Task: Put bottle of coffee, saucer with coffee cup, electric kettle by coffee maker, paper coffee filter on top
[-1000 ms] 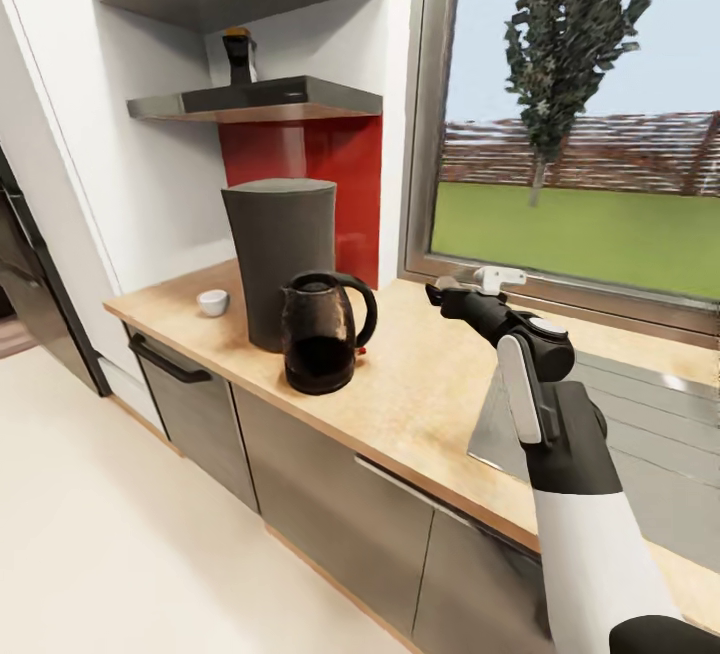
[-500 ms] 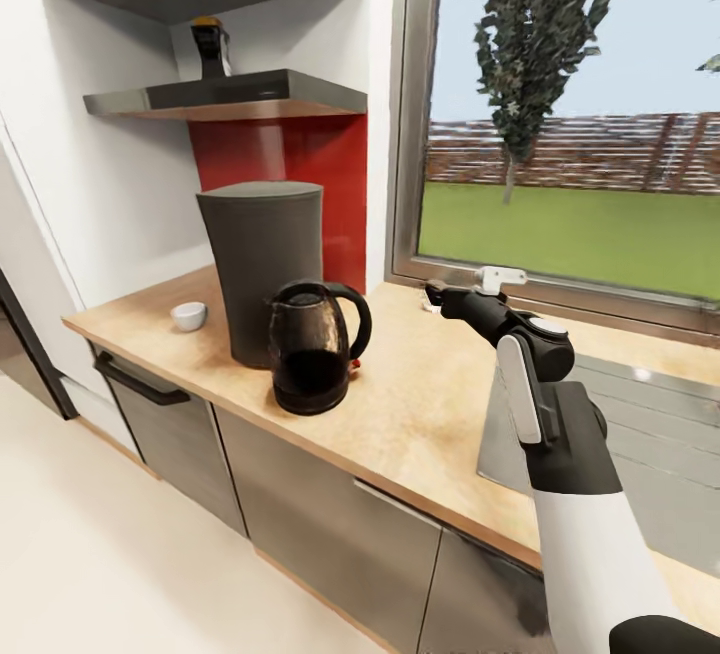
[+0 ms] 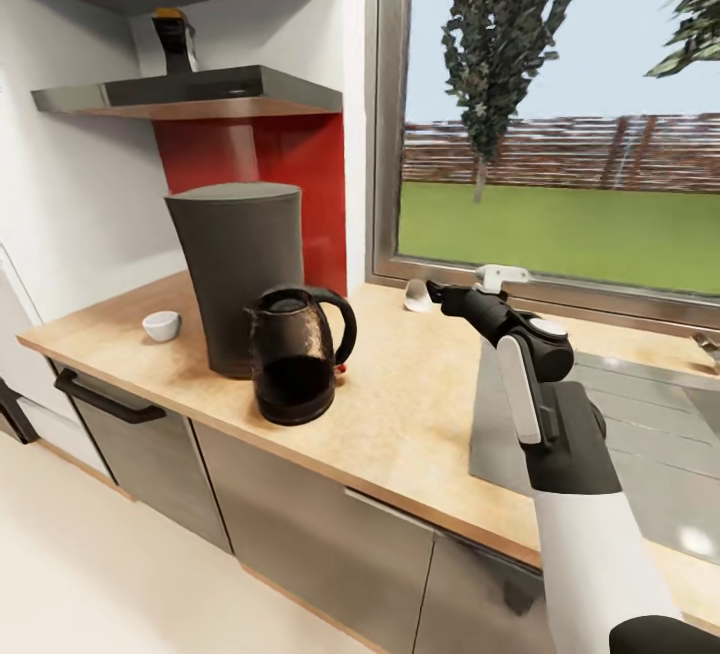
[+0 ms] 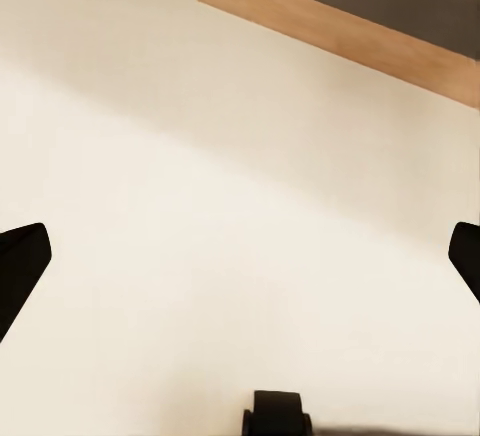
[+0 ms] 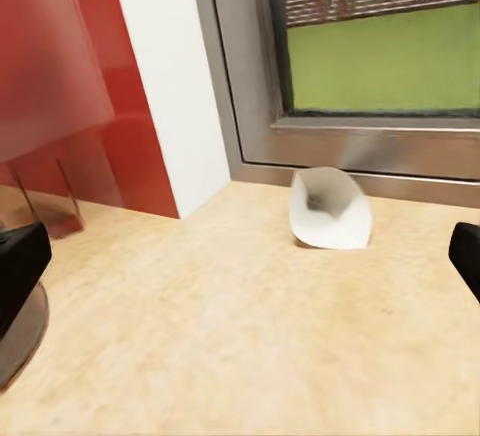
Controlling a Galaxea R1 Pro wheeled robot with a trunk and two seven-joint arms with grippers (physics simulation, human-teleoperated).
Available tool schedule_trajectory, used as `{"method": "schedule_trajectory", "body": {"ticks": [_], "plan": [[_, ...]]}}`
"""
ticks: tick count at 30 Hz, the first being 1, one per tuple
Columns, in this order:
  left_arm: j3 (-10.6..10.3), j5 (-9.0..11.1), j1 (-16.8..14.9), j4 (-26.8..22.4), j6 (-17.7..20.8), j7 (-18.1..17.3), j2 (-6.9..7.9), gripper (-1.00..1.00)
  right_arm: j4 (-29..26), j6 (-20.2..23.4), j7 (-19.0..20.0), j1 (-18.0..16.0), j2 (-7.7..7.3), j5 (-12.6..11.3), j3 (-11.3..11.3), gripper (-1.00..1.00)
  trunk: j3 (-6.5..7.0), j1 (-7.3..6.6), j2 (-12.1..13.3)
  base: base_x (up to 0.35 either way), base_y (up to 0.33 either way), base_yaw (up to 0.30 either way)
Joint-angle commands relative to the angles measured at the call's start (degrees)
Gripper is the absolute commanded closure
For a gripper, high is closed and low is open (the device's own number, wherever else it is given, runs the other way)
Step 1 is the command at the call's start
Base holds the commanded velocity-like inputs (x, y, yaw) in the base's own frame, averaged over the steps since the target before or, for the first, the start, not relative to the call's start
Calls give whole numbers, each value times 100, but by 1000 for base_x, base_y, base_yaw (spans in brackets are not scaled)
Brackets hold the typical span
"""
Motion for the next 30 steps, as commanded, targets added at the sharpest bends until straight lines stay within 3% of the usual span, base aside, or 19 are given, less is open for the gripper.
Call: {"method": "schedule_trajectory", "body": {"ticks": [1,8,21,30], "plan": [[-4,14,2,-6,-8,5,1,-100,-3,18,-13,-5,4,-29,-1,-100,-5,2,-3,122,281,-5],[3,15,2,-6,-12,5,14,-100,0,-6,-12,-3,3,-29,0,-100,-5,2,-3,56,119,-62],[5,18,2,-6,-15,5,22,-100,8,-9,-16,-3,5,-29,0,-100,-5,2,-3,6,15,-247],[5,18,2,-10,-11,5,26,-100,10,-13,-17,-3,5,-29,0,-100,-5,2,-3,112,138,-31]]}}
